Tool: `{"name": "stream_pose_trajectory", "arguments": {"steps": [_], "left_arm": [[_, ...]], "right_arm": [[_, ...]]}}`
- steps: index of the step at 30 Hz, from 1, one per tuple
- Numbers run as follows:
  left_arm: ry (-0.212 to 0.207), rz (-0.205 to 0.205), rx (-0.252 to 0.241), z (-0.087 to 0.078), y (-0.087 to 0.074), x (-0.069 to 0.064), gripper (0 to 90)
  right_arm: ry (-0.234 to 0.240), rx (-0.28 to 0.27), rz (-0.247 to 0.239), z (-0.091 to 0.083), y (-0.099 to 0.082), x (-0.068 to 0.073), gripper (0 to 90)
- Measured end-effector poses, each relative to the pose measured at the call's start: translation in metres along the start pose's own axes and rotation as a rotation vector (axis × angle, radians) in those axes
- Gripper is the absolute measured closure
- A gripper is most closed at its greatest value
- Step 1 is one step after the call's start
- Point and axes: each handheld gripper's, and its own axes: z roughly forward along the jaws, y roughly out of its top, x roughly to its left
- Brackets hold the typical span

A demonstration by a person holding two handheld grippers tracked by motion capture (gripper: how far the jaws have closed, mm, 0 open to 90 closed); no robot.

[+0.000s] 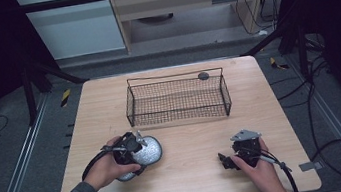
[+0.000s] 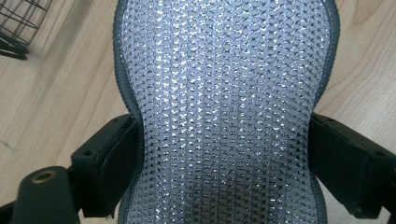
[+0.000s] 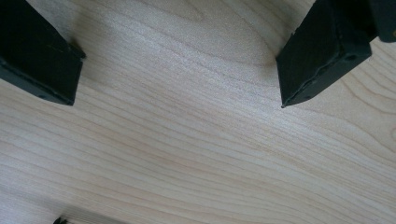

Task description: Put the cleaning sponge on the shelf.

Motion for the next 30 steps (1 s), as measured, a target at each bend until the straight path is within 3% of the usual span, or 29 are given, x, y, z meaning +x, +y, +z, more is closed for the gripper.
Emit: {"name": "stream_pose_trajectory", "arguments": {"steps": [16,30], "left_arm": [[0.071,0.106,0.011,-0.020,0.016,-0.002,13.1],[0.154,0.164,-0.018,-0.056,0.045,0.007,13.8]], "right_arm": [[0.001,-0.001,0.001,0.000,0.000,0.000,0.4],[0.001,-0.002,-0.003,0.000,0.000,0.000,0.4]]}}
